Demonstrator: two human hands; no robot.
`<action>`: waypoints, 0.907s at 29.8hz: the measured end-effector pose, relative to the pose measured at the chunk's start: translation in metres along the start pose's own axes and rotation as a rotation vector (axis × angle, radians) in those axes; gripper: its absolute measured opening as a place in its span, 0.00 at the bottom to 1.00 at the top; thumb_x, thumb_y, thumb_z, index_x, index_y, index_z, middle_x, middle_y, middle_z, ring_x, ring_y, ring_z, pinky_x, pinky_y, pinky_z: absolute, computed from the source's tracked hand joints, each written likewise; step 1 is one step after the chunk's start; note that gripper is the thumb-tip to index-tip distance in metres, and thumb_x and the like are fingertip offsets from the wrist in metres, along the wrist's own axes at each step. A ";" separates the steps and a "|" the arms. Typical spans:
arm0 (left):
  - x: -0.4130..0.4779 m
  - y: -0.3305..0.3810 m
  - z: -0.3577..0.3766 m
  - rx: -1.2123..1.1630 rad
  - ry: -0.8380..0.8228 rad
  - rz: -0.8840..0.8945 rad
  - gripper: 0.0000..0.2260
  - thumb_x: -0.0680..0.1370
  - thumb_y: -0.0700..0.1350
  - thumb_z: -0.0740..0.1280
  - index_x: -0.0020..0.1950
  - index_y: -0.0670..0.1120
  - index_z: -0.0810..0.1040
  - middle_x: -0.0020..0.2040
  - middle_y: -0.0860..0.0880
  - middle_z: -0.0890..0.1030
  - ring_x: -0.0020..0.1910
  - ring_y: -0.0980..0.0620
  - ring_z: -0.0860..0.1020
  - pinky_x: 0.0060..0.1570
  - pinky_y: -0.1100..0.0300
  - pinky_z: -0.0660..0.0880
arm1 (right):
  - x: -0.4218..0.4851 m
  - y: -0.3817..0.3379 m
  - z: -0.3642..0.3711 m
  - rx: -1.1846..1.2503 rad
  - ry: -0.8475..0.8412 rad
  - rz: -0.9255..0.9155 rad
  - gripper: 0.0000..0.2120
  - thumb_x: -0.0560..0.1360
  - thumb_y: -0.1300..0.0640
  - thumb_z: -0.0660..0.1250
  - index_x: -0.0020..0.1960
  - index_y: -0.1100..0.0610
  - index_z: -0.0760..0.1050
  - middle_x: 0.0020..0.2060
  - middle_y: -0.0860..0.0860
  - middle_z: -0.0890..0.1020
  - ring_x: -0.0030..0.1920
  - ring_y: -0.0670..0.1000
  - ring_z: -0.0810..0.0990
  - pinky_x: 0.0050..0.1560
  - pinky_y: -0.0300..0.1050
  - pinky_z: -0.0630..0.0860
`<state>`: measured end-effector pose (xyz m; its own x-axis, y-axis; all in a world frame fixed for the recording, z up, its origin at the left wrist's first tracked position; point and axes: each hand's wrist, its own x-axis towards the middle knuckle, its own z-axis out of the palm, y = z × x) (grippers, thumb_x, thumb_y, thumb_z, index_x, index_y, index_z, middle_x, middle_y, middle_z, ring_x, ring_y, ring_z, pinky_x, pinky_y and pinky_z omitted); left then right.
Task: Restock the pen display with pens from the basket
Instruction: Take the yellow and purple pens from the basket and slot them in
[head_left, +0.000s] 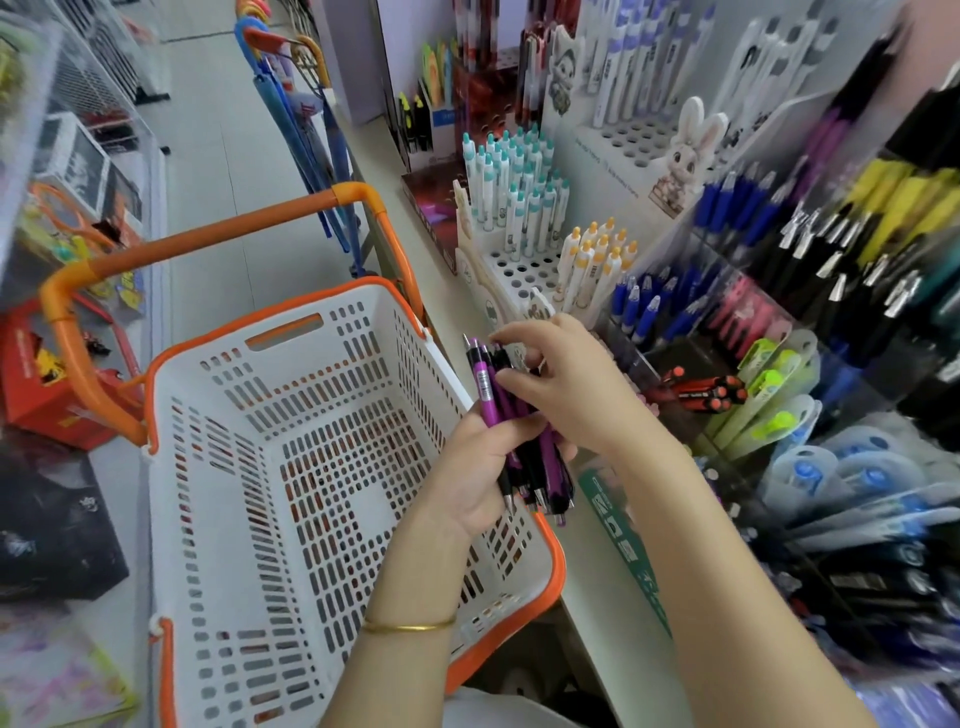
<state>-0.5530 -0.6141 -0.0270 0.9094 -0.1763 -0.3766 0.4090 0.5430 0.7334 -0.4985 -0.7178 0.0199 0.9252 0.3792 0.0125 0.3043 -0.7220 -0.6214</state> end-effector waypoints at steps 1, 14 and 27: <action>-0.001 -0.001 -0.001 0.002 -0.010 -0.002 0.11 0.78 0.32 0.63 0.61 0.36 0.75 0.44 0.39 0.81 0.42 0.43 0.81 0.49 0.48 0.80 | 0.001 0.001 -0.001 0.021 0.007 -0.003 0.15 0.77 0.53 0.66 0.63 0.51 0.73 0.48 0.48 0.70 0.41 0.40 0.69 0.43 0.35 0.70; 0.001 0.008 -0.009 -0.061 -0.194 -0.018 0.13 0.72 0.33 0.69 0.56 0.37 0.75 0.37 0.45 0.79 0.35 0.51 0.80 0.41 0.55 0.81 | 0.008 -0.008 0.007 0.448 0.395 0.102 0.04 0.78 0.58 0.64 0.51 0.56 0.69 0.41 0.45 0.74 0.43 0.46 0.76 0.47 0.44 0.77; 0.005 -0.002 -0.009 -0.169 -0.019 -0.104 0.10 0.75 0.48 0.67 0.48 0.41 0.77 0.36 0.48 0.76 0.31 0.54 0.75 0.35 0.59 0.76 | -0.005 -0.008 0.000 0.753 0.638 0.202 0.04 0.78 0.61 0.63 0.49 0.53 0.70 0.40 0.51 0.75 0.37 0.48 0.76 0.35 0.41 0.77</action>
<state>-0.5496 -0.6081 -0.0355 0.8647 -0.2533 -0.4336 0.4840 0.6507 0.5851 -0.5057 -0.7141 0.0242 0.9593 -0.2494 0.1324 0.1102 -0.1009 -0.9888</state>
